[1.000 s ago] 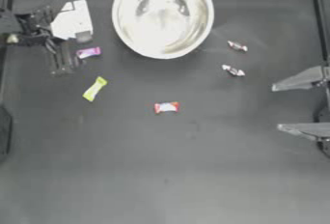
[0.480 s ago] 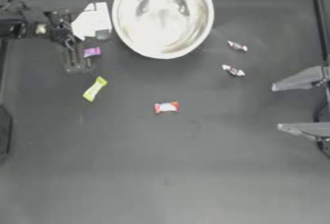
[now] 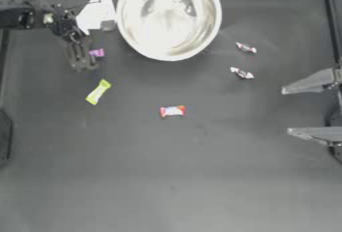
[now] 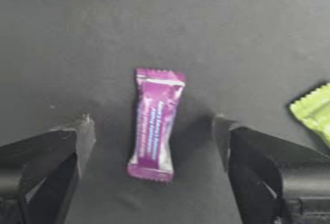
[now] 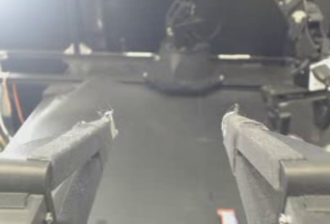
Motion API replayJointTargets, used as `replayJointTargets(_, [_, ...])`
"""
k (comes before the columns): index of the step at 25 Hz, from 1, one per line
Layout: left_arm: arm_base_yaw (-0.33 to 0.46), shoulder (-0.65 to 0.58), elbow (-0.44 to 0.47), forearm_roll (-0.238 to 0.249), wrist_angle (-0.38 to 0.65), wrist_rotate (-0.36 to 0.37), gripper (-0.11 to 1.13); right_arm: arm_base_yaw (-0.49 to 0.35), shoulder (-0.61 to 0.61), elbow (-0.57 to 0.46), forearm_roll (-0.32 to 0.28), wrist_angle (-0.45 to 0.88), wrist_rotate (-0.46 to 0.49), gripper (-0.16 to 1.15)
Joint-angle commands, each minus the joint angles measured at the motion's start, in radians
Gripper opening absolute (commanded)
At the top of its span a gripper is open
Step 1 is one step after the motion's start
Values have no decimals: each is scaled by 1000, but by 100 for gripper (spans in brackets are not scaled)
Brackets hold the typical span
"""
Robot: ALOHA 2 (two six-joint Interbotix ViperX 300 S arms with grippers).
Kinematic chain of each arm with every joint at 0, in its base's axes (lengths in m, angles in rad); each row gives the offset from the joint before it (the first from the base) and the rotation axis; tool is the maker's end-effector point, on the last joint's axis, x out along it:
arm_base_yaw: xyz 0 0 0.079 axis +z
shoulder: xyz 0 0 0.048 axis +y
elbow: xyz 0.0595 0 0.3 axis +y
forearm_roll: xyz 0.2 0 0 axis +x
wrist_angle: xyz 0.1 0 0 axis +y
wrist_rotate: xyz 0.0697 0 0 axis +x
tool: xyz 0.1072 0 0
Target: Put candies in bowl
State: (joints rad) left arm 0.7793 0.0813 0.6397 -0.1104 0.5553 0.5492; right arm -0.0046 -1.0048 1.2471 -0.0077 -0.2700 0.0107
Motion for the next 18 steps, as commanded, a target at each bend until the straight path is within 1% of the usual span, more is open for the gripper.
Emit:
replayJointTargets(1, [3, -15, -26, -2, 9, 38, 102, 0, 11, -9, -2, -18, 2, 97])
replayJointTargets(8, [3, 3, -28, -2, 25, 38, 102, 0, 11, -9, -3, -18, 2, 97])
replayJointTargets(11, [3, 9, -28, -2, 25, 38, 97, 0, 11, -9, -5, -18, 2, 97])
replayJointTargets(13, [3, 12, -29, -2, 26, 38, 87, 0, 11, -11, -5, -20, 2, 97])
replayJointTargets(14, [3, 14, -29, -2, 28, 38, 81, 0, 11, -11, -5, -20, 2, 97])
replayJointTargets(18, [3, 23, -29, -2, 31, 38, 47, 0, 11, -9, -8, -26, 0, 97])
